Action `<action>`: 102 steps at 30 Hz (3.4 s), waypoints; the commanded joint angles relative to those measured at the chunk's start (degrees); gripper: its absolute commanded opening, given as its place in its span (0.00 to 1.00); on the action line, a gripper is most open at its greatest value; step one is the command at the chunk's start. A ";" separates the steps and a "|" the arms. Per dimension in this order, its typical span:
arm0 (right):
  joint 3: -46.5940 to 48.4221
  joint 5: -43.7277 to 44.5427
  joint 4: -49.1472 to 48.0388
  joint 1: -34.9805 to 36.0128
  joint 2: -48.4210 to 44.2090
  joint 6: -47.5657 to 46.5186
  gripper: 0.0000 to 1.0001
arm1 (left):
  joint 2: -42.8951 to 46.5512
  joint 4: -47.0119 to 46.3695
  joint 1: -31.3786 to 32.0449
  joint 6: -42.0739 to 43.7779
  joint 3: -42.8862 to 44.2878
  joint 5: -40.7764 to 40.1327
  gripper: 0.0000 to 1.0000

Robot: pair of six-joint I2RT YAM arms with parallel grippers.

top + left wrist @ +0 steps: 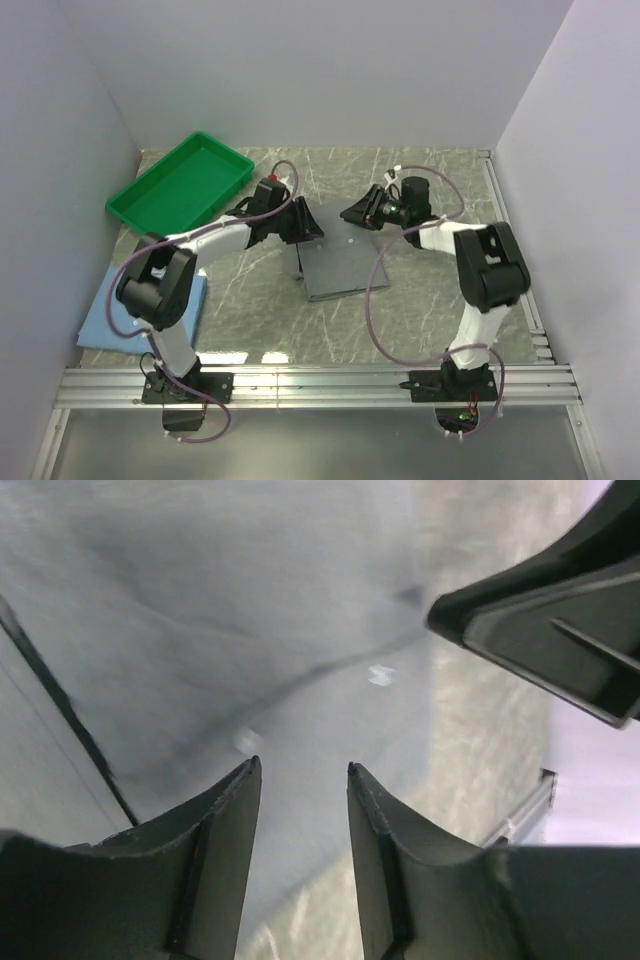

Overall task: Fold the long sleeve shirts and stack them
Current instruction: Fold the shirt

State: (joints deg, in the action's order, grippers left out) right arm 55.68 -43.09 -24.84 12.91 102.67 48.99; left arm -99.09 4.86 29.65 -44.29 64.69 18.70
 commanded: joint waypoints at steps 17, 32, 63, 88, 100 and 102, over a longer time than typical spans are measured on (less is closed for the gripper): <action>-0.42 0.82 -11.38 -3.42 6.32 4.97 0.37 | -2.78 -6.02 -3.19 -3.53 -6.70 4.16 0.44; 19.55 -0.51 -12.24 0.45 22.82 12.44 0.38 | -15.95 -4.16 -7.23 -2.82 11.86 1.96 0.43; 0.40 15.66 28.22 -2.10 -7.48 -12.32 0.39 | 5.55 12.52 -6.81 -3.25 0.46 -10.95 0.73; -8.48 18.40 44.97 8.26 -10.65 -22.19 0.30 | -2.50 15.35 -0.03 -0.46 -3.89 -18.52 0.56; -0.58 10.04 37.68 29.27 -6.87 -11.03 0.30 | -16.66 19.05 -1.96 15.19 22.92 -26.96 0.62; 1.09 11.36 37.93 29.55 -8.44 -11.37 0.32 | -15.44 18.61 -2.75 15.20 23.90 -26.70 0.65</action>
State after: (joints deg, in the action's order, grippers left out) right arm 52.51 -30.76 16.32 41.98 96.25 35.53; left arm -116.42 23.42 28.08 -33.19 84.31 -5.65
